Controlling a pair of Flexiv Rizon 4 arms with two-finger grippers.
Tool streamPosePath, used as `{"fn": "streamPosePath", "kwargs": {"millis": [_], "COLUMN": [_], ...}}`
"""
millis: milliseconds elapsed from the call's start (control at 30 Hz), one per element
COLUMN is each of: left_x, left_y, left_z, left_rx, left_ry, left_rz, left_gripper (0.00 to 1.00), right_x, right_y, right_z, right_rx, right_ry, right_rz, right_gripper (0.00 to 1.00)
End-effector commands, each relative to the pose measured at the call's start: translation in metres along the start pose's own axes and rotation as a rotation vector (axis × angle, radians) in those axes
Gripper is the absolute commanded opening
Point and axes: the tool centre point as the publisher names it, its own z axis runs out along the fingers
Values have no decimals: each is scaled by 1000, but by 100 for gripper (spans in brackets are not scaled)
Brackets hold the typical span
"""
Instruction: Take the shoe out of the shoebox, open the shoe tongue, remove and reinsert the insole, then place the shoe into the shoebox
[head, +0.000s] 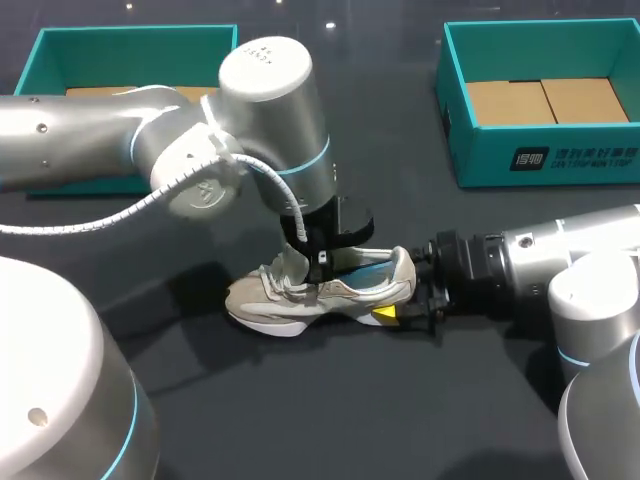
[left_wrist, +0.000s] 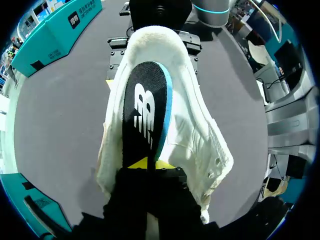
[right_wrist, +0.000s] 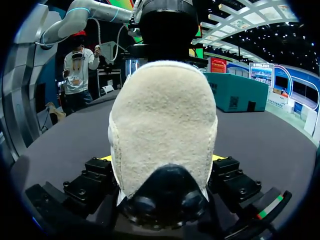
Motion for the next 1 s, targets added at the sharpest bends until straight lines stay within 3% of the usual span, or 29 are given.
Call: {"fn": "streamPosePath", "kwargs": {"millis": [33, 633, 1000], "left_x": [4, 14, -3], "left_y": [16, -10, -38], "left_z": [-7, -36, -47], "left_rx": [107, 204, 217], "left_ry": [-3, -62, -57], "left_rz": [3, 42, 119], "left_gripper": [0, 0, 0], "right_x": [2, 2, 2], "right_y": [0, 0, 0], "right_z": [0, 0, 0], "right_rx": [5, 5, 5], "right_ry": [-1, -1, -1], "right_rz": [0, 0, 0], "right_gripper": [0, 0, 0]}}
